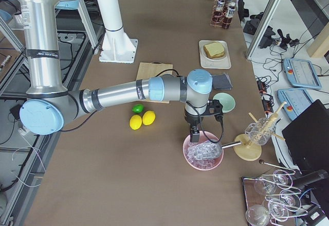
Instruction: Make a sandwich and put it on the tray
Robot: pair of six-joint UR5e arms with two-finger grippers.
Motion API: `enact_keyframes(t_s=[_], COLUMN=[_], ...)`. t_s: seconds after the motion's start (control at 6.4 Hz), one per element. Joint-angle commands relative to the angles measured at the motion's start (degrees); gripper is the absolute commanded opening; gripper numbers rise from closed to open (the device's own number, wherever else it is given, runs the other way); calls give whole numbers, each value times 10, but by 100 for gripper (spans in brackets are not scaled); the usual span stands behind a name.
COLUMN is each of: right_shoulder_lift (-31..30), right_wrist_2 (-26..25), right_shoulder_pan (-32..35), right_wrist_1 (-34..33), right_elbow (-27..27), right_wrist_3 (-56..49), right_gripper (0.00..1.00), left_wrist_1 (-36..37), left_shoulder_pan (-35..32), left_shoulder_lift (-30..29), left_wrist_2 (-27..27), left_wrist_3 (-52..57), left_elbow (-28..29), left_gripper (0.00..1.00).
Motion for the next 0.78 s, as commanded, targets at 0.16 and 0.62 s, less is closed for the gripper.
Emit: enact_keyframes(t_s=[0.16,0.62], right_shoulder_lift=[-17,-34], right_wrist_2=[19,17], right_shoulder_pan=[25,27], right_wrist_1=[-1,-1], right_elbow=[-37,-37], right_wrist_3=[-45,-51], right_gripper=[99,99], left_wrist_1=[53,146], left_shoulder_pan=[-65,-102], left_shoulder_lift=[-9,-82], left_wrist_2=[-76,-49], left_wrist_3=[102,210], left_elbow=[45,101], left_gripper=[98,98])
